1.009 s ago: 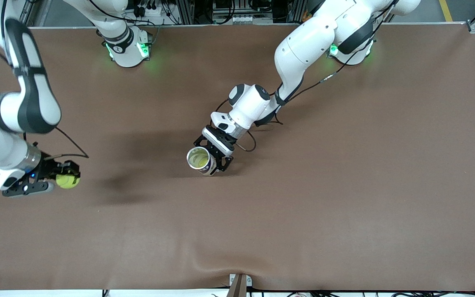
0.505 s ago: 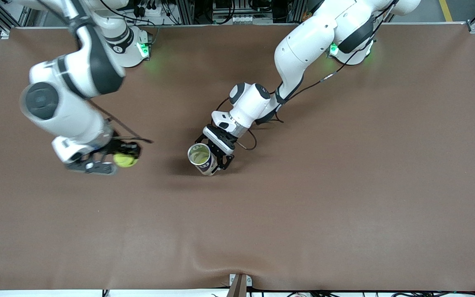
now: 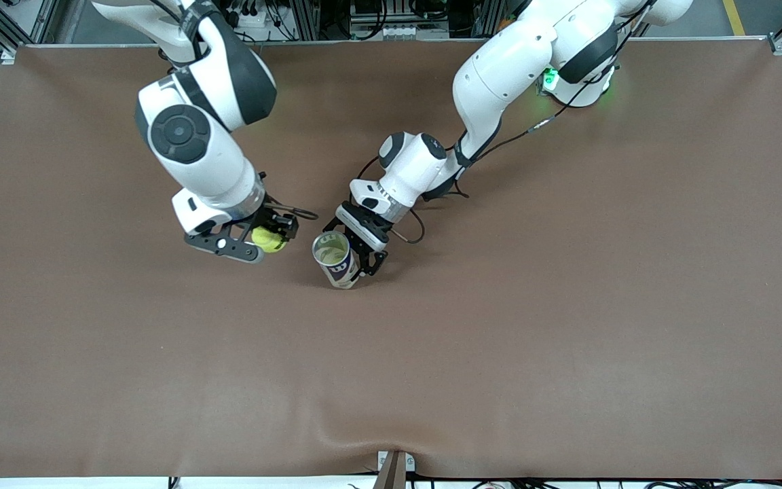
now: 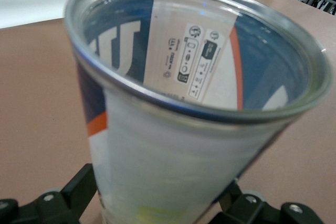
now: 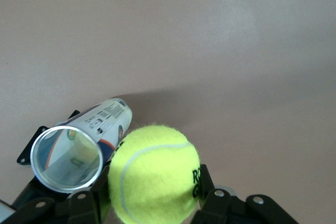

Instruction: Insert tennis ball vertically with right arm

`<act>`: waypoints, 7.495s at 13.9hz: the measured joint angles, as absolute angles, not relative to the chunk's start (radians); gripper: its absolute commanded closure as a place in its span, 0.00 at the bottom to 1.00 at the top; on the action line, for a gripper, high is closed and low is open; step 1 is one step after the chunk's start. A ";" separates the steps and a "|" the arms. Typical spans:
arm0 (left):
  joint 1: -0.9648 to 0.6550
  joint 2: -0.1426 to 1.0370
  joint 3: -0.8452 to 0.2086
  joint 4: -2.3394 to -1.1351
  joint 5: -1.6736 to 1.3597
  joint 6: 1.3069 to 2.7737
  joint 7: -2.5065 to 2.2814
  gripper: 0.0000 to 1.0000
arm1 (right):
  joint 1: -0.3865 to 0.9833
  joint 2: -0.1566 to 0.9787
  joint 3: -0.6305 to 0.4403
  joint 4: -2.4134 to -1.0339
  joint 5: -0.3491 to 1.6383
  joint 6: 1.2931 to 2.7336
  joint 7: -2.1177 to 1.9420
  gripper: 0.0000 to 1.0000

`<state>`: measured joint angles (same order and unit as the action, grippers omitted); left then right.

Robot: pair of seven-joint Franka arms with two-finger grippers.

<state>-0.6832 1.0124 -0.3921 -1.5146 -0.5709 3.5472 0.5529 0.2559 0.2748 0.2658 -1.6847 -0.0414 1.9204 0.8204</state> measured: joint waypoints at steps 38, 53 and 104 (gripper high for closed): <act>-0.676 0.993 -0.388 -1.554 -0.574 3.550 0.553 0.00 | 0.104 0.360 0.236 -1.356 -0.056 1.541 0.504 0.00; -0.680 0.795 -0.390 -1.772 -0.713 3.523 0.553 0.00 | -0.129 0.204 0.240 -1.260 -0.057 1.365 0.086 0.00; -0.068 0.196 0.035 -1.428 -0.089 1.552 0.079 0.00 | 0.113 -0.020 -0.089 -1.505 -0.016 1.501 0.058 0.00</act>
